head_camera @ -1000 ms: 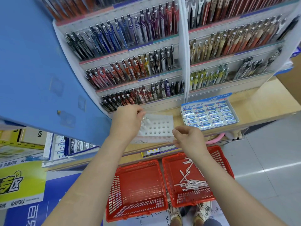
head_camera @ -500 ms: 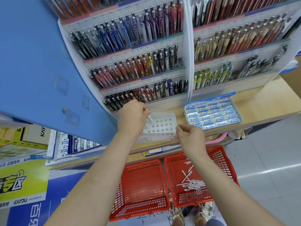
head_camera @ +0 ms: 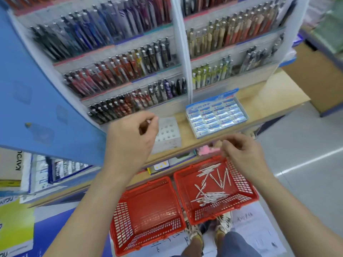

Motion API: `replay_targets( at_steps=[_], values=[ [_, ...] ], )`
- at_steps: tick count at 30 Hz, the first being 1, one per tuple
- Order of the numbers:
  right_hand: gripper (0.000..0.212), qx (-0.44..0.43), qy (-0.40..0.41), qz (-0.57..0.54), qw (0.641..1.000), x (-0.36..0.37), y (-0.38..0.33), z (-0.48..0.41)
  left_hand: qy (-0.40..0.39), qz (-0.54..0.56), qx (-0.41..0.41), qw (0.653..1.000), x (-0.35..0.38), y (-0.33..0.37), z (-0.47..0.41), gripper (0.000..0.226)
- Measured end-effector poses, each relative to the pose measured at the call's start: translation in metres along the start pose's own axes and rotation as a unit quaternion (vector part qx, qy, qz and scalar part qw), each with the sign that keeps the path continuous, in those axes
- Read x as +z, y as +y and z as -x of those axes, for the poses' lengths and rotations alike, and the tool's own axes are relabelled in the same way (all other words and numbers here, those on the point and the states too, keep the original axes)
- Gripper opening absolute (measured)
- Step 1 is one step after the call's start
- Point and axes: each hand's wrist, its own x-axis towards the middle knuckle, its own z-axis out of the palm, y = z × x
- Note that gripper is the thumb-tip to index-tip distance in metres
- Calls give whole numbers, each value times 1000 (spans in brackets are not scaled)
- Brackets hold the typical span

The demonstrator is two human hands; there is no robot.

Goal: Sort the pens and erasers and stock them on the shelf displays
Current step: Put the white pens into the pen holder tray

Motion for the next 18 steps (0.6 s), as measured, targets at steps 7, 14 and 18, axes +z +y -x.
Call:
replay_targets(
  at_steps=[7, 14, 18],
  values=[
    [18, 112, -41, 116, 986, -60, 109, 19, -187, 30, 46, 981, 113, 0, 71, 7],
    [21, 139, -150, 213, 955, -29, 280, -6, -391, -78, -51, 916, 301, -104, 169, 21],
    [26, 94, -198, 283, 934, 32, 418, -42, -454, -122, -72, 880, 440, -199, 236, 23]
  ],
)
